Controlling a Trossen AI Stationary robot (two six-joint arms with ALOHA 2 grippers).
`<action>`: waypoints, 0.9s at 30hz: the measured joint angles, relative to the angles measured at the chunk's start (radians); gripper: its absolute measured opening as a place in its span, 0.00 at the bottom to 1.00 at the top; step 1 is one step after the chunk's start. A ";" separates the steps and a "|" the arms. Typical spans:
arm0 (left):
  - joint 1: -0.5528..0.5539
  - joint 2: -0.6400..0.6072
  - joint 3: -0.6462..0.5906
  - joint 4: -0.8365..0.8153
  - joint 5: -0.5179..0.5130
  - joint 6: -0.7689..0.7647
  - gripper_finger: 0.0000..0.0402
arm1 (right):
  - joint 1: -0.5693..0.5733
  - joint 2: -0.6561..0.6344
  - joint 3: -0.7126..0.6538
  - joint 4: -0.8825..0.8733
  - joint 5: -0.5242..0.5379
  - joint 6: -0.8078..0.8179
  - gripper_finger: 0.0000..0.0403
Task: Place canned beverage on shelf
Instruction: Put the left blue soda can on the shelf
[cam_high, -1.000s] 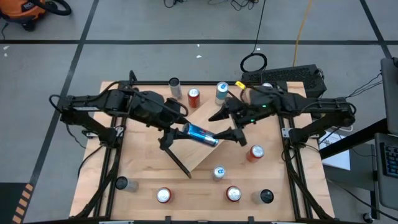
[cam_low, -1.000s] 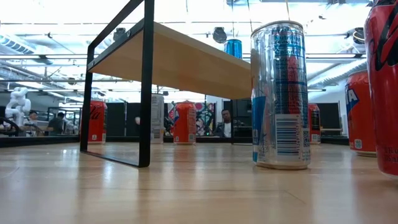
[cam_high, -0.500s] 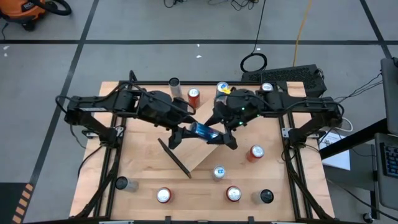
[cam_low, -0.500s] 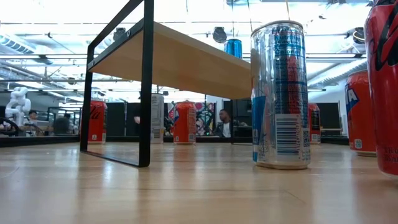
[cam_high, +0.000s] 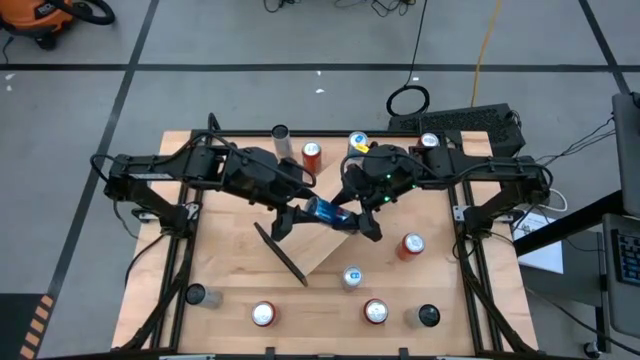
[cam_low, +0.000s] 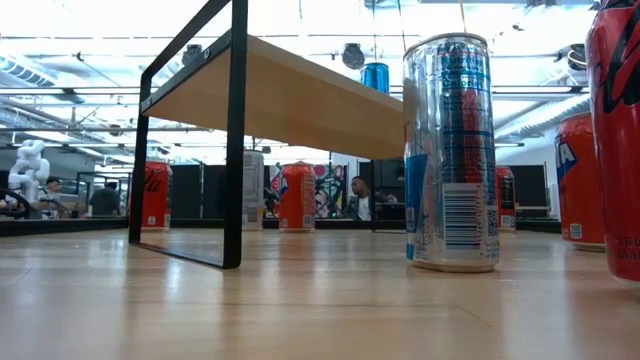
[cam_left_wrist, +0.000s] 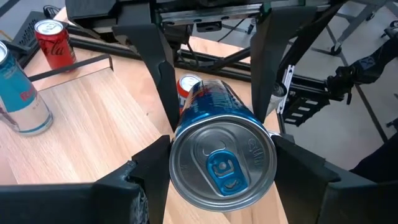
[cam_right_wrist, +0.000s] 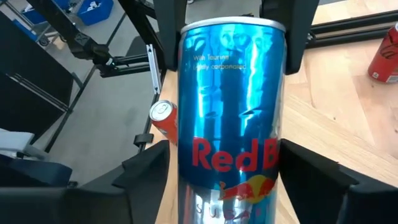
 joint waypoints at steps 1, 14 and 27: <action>0.000 0.000 0.000 0.000 0.001 0.009 0.55 | 0.000 0.000 0.000 0.001 0.000 0.000 0.66; 0.000 0.000 0.000 0.011 0.022 0.040 0.55 | -0.006 0.029 0.000 0.008 -0.063 0.001 0.59; -0.004 -0.002 0.000 0.006 -0.076 0.014 0.68 | -0.025 0.026 -0.002 0.009 -0.074 -0.026 0.50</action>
